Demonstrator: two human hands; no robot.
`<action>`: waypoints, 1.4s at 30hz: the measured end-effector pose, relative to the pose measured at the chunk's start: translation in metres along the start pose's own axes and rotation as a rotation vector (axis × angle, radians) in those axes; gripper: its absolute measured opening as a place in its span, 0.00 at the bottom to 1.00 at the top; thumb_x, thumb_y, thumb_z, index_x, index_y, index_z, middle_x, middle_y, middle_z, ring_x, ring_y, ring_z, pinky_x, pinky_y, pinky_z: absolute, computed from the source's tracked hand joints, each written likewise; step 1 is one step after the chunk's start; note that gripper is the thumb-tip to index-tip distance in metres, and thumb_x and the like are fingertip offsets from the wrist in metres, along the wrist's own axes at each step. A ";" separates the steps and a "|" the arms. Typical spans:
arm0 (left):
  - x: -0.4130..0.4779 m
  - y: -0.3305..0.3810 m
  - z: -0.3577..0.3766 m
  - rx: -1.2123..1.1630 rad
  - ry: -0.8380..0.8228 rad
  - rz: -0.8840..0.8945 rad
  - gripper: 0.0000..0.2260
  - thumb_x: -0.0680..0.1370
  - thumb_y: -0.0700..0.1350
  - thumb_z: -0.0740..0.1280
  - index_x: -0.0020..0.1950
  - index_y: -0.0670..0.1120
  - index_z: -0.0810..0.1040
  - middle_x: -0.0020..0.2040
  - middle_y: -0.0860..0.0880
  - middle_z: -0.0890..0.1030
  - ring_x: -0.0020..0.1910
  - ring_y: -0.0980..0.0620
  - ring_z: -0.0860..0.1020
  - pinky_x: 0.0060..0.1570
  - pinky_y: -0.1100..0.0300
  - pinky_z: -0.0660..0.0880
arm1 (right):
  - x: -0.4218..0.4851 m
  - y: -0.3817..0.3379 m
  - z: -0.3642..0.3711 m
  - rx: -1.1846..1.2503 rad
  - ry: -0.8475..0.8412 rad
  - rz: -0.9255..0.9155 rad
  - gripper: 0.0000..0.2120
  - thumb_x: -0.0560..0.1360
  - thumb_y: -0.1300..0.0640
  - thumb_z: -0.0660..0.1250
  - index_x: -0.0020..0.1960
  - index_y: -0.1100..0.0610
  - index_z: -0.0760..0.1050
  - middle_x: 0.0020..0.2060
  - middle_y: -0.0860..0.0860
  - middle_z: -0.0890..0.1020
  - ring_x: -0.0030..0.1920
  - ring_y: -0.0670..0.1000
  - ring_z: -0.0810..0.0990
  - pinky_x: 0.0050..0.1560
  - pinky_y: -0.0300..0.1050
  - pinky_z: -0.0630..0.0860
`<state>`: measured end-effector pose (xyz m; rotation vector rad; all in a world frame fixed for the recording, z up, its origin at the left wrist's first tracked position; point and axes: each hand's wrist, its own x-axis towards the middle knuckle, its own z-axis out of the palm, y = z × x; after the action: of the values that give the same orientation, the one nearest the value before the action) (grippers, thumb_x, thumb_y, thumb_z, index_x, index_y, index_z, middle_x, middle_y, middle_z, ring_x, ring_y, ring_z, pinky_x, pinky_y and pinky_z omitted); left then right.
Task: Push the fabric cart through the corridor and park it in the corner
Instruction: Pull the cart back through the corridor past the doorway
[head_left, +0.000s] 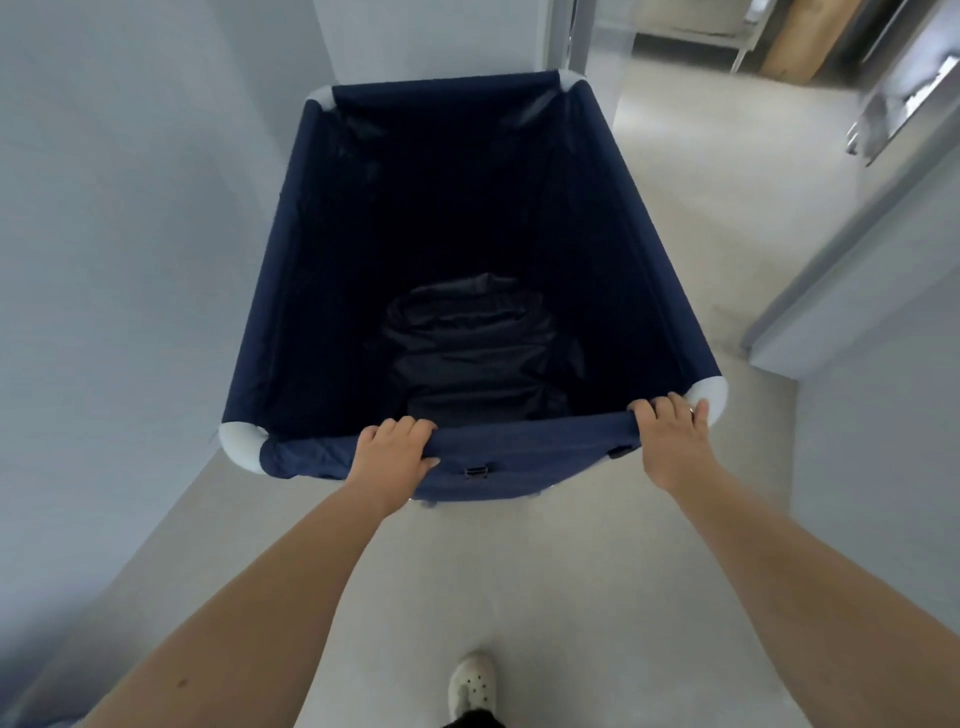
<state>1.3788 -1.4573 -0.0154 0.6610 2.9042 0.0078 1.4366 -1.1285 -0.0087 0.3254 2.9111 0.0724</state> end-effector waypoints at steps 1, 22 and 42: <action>-0.008 0.000 0.002 -0.009 0.004 0.016 0.17 0.77 0.55 0.60 0.63 0.51 0.68 0.55 0.50 0.75 0.53 0.48 0.72 0.52 0.55 0.65 | -0.008 0.000 0.002 0.006 -0.001 0.008 0.27 0.70 0.67 0.61 0.66 0.53 0.61 0.64 0.54 0.68 0.72 0.58 0.57 0.72 0.61 0.48; -0.185 0.060 0.041 -0.073 0.084 0.035 0.18 0.75 0.61 0.62 0.54 0.48 0.74 0.44 0.51 0.79 0.41 0.50 0.75 0.37 0.58 0.67 | -0.145 0.050 0.044 -0.008 0.022 -0.097 0.27 0.68 0.70 0.62 0.64 0.52 0.64 0.63 0.53 0.70 0.72 0.58 0.57 0.72 0.61 0.48; -0.113 0.030 0.038 0.015 0.269 -0.035 0.15 0.66 0.57 0.74 0.41 0.48 0.77 0.31 0.52 0.78 0.30 0.50 0.76 0.25 0.61 0.64 | -0.054 0.026 0.023 -0.072 0.059 -0.138 0.23 0.67 0.70 0.62 0.59 0.55 0.65 0.52 0.54 0.73 0.60 0.58 0.69 0.72 0.60 0.50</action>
<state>1.4980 -1.4804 -0.0341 0.6581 3.1756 0.0761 1.4990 -1.1146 -0.0184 0.1117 2.9712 0.1670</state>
